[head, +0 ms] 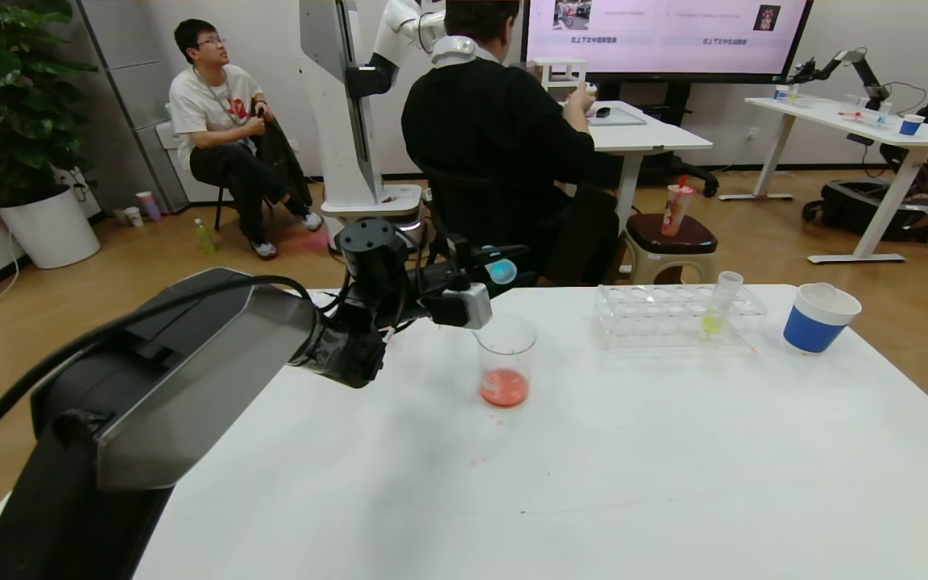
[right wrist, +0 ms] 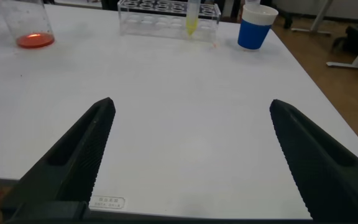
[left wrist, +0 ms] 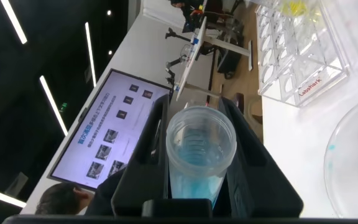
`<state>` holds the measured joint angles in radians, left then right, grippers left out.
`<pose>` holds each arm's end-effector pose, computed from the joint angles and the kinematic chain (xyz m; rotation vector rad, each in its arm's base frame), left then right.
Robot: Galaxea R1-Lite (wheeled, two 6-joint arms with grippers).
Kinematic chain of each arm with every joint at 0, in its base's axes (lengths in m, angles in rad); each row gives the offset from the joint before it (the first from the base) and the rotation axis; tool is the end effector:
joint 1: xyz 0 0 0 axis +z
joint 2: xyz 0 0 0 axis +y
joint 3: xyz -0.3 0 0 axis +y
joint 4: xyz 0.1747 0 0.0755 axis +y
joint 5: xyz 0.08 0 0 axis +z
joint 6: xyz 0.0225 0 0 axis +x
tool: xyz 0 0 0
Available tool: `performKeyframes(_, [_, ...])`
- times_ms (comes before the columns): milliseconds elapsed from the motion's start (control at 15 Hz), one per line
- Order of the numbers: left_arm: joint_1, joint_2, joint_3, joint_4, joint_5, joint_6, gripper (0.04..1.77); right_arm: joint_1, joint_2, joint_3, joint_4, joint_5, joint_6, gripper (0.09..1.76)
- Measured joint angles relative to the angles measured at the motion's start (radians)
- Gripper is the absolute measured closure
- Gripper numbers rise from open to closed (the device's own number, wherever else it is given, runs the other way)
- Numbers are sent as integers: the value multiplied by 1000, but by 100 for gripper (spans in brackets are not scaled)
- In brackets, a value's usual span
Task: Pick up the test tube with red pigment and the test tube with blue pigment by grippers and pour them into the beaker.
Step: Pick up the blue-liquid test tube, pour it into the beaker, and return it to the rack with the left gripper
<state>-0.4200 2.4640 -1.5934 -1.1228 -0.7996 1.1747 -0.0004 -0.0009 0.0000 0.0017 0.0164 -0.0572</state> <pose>0.4469 -0.2173 0.1270 1.0629 -0.9436 -0.9139 -0.0229 0.0004 0.0753 -0.0572 0.0003 0.0160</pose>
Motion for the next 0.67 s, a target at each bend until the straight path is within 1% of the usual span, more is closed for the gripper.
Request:
performKeyframes(267, [5,23,-16,-4,-6,67,127,0,0,0,0,0,0,11])
performKeyframes(467, [8,30,-24,-4,-6,98,127,0,0,0,0,0,0,11])
performKeyframes(600, [6,40,-46,-3,-8,113,127,0,0,0,0,0,0,11])
performKeyframes(667, [1,48,-61,-4,-19,120,127,0,0,0,0,0,0,11])
